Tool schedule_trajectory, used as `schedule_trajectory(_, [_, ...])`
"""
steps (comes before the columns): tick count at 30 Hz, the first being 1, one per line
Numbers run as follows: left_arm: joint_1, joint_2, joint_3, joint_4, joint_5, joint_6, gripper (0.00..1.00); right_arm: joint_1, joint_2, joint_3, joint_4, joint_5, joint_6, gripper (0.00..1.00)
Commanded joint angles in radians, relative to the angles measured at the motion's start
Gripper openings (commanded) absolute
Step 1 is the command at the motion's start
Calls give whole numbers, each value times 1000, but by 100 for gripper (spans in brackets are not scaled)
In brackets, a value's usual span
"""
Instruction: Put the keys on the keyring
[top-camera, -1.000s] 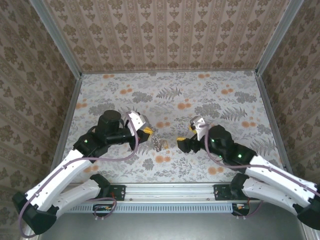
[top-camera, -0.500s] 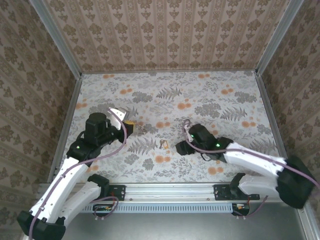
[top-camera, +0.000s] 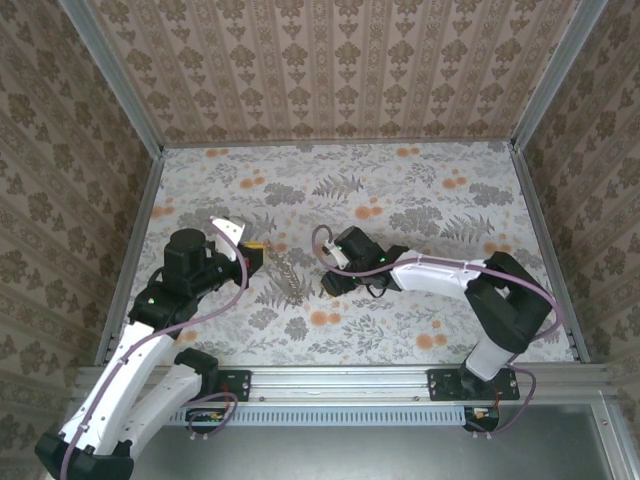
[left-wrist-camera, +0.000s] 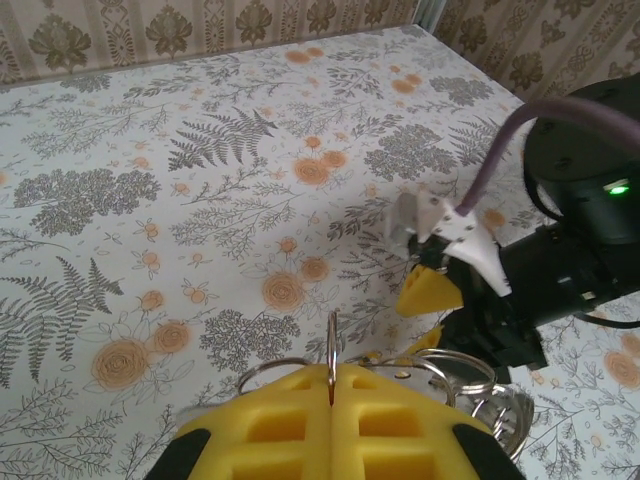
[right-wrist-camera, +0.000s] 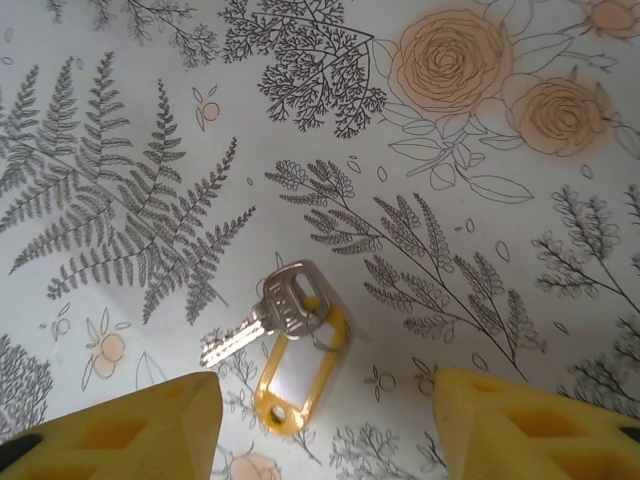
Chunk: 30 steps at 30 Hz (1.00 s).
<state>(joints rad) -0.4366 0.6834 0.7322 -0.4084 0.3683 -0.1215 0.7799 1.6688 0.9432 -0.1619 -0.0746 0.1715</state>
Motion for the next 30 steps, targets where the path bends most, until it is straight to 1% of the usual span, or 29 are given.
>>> schedule_trajectory(1, [9, -23, -9, 39, 17, -25, 0, 11, 37, 42, -58, -19, -59, 58])
schedule_trajectory(7, [13, -7, -15, 55, 26, -30, 0, 31, 80, 66, -105, 54, -130, 55])
schedule_trajectory(15, [36, 6, -12, 59, 48, -38, 0, 37, 151, 106, -91, 71, -172, 51])
schedule_trajectory(23, [52, 20, -24, 83, 72, -47, 0, 37, 181, 129, -88, 78, -191, 48])
schedule_trajectory(30, [64, 22, -30, 97, 93, -56, 0, 36, 183, 120, -84, 75, -210, 37])
